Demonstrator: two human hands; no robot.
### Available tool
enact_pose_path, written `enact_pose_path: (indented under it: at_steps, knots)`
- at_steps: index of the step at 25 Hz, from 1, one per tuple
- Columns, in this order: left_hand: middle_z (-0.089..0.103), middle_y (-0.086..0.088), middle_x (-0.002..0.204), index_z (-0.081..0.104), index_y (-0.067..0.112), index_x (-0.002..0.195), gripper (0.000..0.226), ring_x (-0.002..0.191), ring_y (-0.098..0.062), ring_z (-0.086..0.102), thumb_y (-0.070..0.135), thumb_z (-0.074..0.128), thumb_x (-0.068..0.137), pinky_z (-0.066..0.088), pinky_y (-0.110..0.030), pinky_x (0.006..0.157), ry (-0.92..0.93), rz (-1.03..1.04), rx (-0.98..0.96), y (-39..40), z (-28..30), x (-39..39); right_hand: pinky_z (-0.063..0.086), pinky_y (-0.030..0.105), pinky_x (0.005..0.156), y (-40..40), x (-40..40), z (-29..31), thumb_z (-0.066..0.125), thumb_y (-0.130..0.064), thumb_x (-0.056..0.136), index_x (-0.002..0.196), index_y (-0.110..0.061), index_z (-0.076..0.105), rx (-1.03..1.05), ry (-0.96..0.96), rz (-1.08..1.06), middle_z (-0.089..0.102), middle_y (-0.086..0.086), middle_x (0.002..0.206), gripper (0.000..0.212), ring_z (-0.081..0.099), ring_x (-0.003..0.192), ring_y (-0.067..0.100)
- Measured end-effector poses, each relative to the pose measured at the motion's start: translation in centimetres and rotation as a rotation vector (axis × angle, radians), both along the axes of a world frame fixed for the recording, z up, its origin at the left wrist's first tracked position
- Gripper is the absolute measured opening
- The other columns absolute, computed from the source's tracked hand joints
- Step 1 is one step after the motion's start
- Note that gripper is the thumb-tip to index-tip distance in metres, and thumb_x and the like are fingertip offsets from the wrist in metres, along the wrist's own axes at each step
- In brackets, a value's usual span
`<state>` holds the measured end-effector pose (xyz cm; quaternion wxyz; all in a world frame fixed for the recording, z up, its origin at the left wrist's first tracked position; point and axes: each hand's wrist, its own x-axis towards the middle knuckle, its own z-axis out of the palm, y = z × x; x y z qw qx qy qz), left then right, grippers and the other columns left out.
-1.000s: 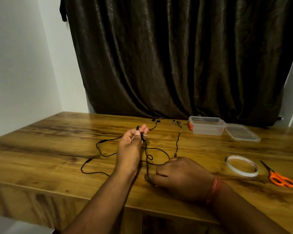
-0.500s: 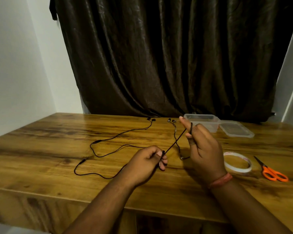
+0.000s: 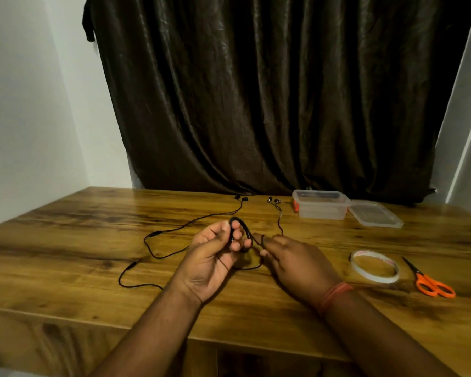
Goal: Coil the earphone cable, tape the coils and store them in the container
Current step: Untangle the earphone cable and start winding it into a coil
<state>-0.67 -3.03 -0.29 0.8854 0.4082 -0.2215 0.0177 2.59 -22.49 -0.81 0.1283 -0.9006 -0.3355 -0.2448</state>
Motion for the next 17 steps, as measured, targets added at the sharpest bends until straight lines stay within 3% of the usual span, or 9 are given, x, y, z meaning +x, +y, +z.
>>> enact_pose_path:
  at_steps: [4, 8, 10, 12, 14, 17]
  knots:
    - [0.072, -0.014, 0.094, 0.072, 0.005, 0.096, 0.016, 0.087, -0.022, 0.072, 0.011, 0.058, 0.092, 0.058, -0.033, 0.082, 0.043, 0.127, -0.080, 0.3, -0.2, 0.6, 0.050, 0.034, 0.055, 1.8, -0.6, -0.6, 0.038, -0.039, 0.103, 0.139, -0.028, 0.040, -0.214, -0.188, 0.128, 0.065, -0.004, 0.109, 0.038, 0.063, 0.072, 0.021]
    - [0.071, -0.021, 0.114, 0.064, 0.002, 0.106, 0.019, 0.108, -0.030, 0.070, 0.012, 0.058, 0.092, 0.059, -0.030, 0.078, 0.084, 0.297, -0.002, 0.1, -0.4, 1.2, 0.045, 0.031, 0.042, 1.8, -1.3, -0.1, 0.053, -0.034, 0.097, 0.130, -0.018, 0.052, -0.288, -0.328, 0.158, 0.069, -0.002, 0.091, 0.036, 0.059, 0.055, 0.018]
    - [0.073, -0.016, 0.113, 0.065, 0.004, 0.106, 0.016, 0.109, -0.026, 0.070, 0.013, 0.055, 0.097, 0.058, -0.029, 0.075, 0.092, 0.428, 0.132, 0.1, -0.6, 1.5, 0.043, 0.030, 0.038, 1.8, -1.6, -0.2, 0.063, -0.032, 0.091, 0.123, -0.019, 0.059, -0.299, -0.390, 0.195, 0.067, -0.005, 0.082, 0.035, 0.056, 0.050, 0.016]
    - [0.075, -0.009, 0.109, 0.067, 0.007, 0.103, 0.016, 0.107, -0.021, 0.071, 0.015, 0.054, 0.100, 0.056, -0.036, 0.087, 0.116, 0.520, 0.297, -0.2, -1.2, 1.8, 0.044, 0.032, 0.039, 1.9, -1.9, -0.2, 0.064, -0.031, 0.090, 0.116, -0.022, 0.061, -0.284, -0.397, 0.247, 0.065, -0.008, 0.080, 0.028, 0.056, 0.051, 0.015]
    - [0.076, -0.004, 0.104, 0.070, 0.012, 0.098, 0.015, 0.102, -0.018, 0.072, 0.017, 0.055, 0.100, 0.052, -0.046, 0.095, 0.145, 0.506, 0.446, -0.7, -1.6, 1.8, 0.045, 0.031, 0.042, 1.8, -2.2, 0.1, 0.063, -0.032, 0.091, 0.110, -0.025, 0.061, -0.227, -0.383, 0.250, 0.065, -0.009, 0.082, 0.020, 0.057, 0.055, 0.013]
    - [0.074, -0.007, 0.088, 0.071, 0.020, 0.083, 0.022, 0.089, -0.026, 0.068, 0.017, 0.055, 0.099, 0.049, -0.053, 0.092, 0.105, 0.386, 0.595, -1.3, -2.0, 1.3, 0.040, 0.023, 0.048, 1.0, -2.3, 0.9, 0.067, -0.030, 0.090, 0.110, -0.025, 0.063, -0.089, -0.352, 0.193, 0.068, -0.010, 0.086, 0.021, 0.060, 0.061, 0.010]
